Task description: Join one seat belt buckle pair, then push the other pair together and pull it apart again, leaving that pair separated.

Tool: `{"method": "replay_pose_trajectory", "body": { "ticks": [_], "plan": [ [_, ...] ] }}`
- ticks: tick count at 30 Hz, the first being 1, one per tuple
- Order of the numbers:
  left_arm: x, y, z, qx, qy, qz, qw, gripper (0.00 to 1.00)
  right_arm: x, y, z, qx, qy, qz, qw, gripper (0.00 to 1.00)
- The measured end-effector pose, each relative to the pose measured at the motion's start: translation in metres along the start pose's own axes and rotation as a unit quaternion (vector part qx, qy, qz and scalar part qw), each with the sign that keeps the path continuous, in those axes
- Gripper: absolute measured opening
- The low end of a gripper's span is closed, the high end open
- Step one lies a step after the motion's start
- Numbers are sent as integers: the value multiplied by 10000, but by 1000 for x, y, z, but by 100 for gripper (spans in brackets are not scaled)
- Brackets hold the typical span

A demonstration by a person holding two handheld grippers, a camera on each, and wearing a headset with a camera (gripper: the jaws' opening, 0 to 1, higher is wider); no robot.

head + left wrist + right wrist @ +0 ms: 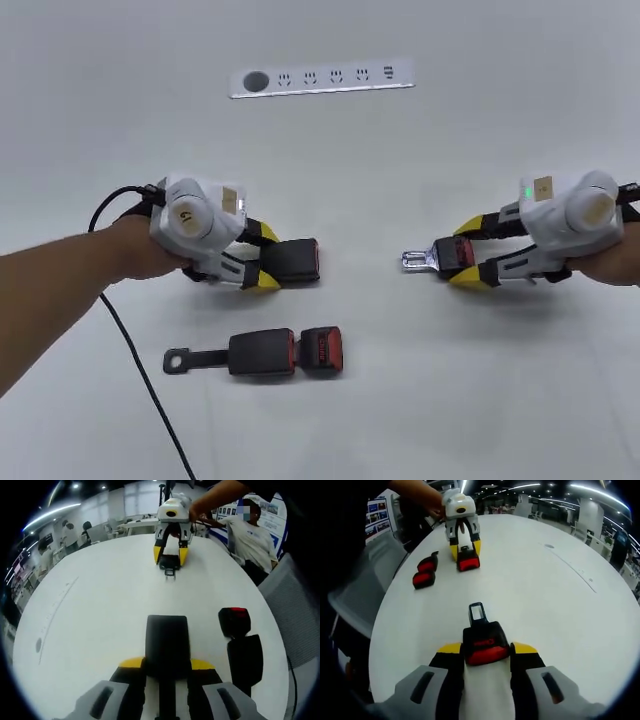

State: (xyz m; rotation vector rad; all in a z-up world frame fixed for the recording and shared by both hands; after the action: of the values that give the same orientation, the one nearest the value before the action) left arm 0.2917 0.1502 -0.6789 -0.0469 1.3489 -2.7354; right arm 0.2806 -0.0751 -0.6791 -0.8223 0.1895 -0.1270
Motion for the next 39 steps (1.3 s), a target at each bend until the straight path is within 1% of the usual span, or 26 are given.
{"method": "replay_pose_trajectory", "body": {
  "ticks": [6, 9, 10, 13, 19, 21, 30, 33, 39],
  "plan": [
    [2, 2, -1, 63, -47, 19, 10000, 32, 1, 5, 0, 29, -13, 35, 10000, 34],
    [3, 3, -1, 69, -47, 19, 10000, 32, -1, 12, 7, 79, -37, 54, 9999, 34],
    [2, 3, -1, 64, -52, 18, 10000, 32, 2, 13, 7, 97, -34, 43, 9999, 34],
    [3, 4, -1, 76, -59, 15, 10000, 32, 1, 20, 14, 173, -40, 42, 9998, 34],
    [5, 5, 0, 173, -144, 26, 9997, 32, -3, 33, 25, 339, 2, 16, 9994, 34],
    [5, 5, -1, 183, -154, 28, 9997, 32, 0, 35, 27, 379, 6, 10, 9993, 34],
    [6, 6, 0, 243, -247, 61, 9994, 32, 0, 46, 40, 573, 95, -8, 9983, 34],
    [7, 7, 1, 219, -243, 65, 9994, 32, 3, 51, 43, 629, 111, -27, 9980, 34],
    [7, 7, 2, 206, -242, 56, 9995, 32, -1, 59, 53, 690, 121, -21, 9975, 34]
  ]
}}
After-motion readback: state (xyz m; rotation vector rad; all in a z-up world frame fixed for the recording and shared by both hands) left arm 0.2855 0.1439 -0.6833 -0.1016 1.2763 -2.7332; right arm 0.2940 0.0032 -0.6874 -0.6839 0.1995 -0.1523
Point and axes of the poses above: the centre of the closed fingertips' face, and the gripper's own axes: y roughly forward along the fingers, x roughly to its right, z roughly out of its top, the point moved 1 cm from there along -y, roughly backward along the fingers, and after that the axes turned 4 degrees about z, right-handed, at the moved point
